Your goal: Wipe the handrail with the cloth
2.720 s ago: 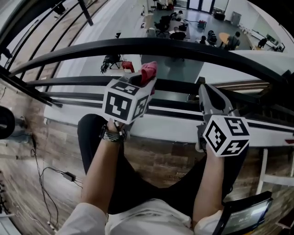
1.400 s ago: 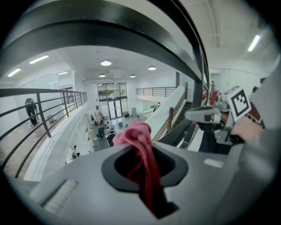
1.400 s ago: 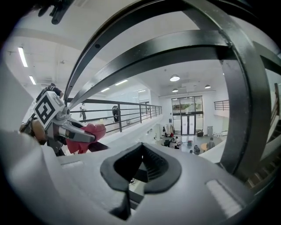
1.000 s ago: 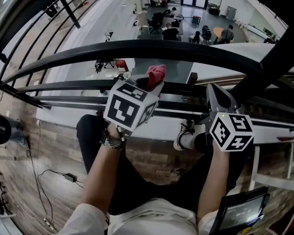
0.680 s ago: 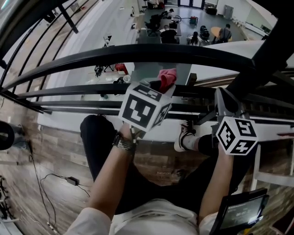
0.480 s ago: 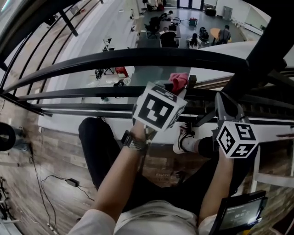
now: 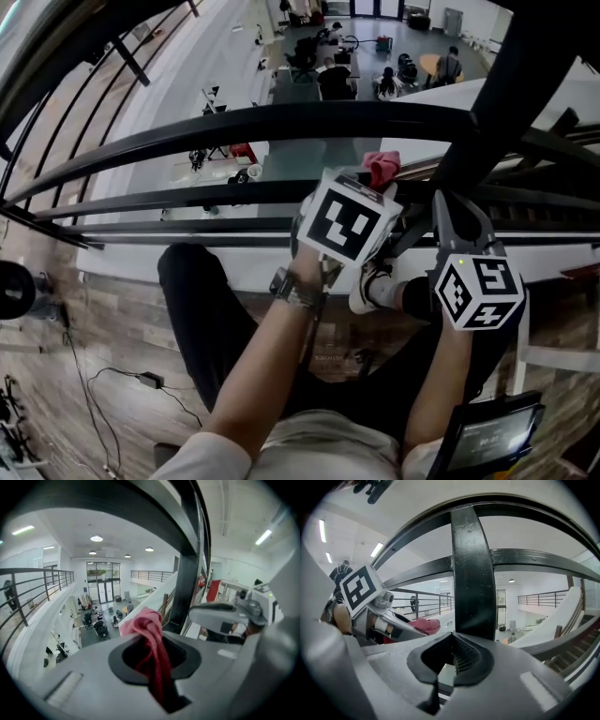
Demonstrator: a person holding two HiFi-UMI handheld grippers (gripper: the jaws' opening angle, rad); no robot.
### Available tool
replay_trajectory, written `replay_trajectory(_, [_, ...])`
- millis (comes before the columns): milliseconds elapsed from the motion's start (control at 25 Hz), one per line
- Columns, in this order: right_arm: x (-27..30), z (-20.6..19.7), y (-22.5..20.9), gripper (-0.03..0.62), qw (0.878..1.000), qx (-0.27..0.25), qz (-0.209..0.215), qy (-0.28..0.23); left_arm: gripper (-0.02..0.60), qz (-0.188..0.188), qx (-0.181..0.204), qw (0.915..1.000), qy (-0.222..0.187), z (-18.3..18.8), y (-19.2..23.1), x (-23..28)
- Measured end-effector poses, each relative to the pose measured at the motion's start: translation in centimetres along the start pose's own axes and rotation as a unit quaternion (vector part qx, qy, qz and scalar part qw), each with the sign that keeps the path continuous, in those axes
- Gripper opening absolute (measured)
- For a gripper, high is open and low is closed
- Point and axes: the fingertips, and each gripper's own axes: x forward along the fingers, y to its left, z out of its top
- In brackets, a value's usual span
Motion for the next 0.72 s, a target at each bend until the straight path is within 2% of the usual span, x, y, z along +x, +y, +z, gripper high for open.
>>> replay_trajectory(120, [-0.2,-0.2,-0.5,0.002,1.0,-0.013,-0.018,0.006,0.063,0.027,0.004,0.9996,0.0,0.2,-0.1,0.8])
replay_trajectory(320, [-0.7,0.1,-0.9,0.002,0.999,-0.007,-0.035,0.001,0.063,0.054,0.019,0.9973,-0.045,0.5,-1.2,1.7])
replay_trajectory(600, [-0.7,-0.3,-1.4,0.002,0.999,0.001,-0.032,0.009,0.063,0.034,0.052,0.9978,-0.025,1.8,-3.8,4.1])
replay_trajectory(720, [-0.3,0.1,-0.3,0.002,1.0,-0.005,-0.023,0.004,0.062,0.028,0.054,0.9978,-0.026,1.7,-3.8,4.1])
